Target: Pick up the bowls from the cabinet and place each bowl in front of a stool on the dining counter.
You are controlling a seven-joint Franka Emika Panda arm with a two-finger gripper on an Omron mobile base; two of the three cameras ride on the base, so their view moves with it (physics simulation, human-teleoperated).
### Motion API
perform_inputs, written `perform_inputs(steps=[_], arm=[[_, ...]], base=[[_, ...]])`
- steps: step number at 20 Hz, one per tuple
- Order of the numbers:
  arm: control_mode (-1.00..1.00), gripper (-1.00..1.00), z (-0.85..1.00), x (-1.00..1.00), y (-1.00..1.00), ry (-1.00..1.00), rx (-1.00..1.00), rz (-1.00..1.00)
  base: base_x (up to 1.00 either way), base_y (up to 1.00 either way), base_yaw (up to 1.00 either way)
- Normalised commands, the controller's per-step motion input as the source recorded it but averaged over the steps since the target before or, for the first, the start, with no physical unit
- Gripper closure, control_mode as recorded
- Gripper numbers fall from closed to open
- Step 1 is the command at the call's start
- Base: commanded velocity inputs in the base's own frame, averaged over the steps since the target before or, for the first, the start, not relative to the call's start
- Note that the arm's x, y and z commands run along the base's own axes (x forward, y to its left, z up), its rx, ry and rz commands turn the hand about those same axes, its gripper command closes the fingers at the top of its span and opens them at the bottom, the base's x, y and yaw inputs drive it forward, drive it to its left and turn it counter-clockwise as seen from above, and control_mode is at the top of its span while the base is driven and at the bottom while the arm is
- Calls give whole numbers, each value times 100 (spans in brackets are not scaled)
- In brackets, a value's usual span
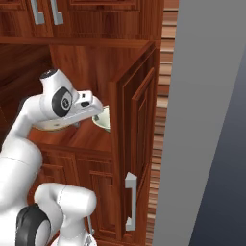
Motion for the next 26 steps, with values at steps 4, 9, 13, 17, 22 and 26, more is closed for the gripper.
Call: perform_inputs(steps=[4, 9, 13, 17, 22, 26], arm=[[-100, -100, -30, 48, 0, 0, 0, 13], [-100, -100, -25, 42, 0, 0, 0, 12], [-100, -100, -21, 50, 0, 0, 0, 9], [-100, -100, -17, 56, 0, 0, 0, 5], [-100, -100, -17, 56, 0, 0, 0, 1], [-100, -100, -20, 50, 0, 0, 0, 0]], base=[[0, 0, 0], [0, 0, 0], [0, 0, 0], [0, 0, 0], [0, 0, 0], [0, 0, 0]])
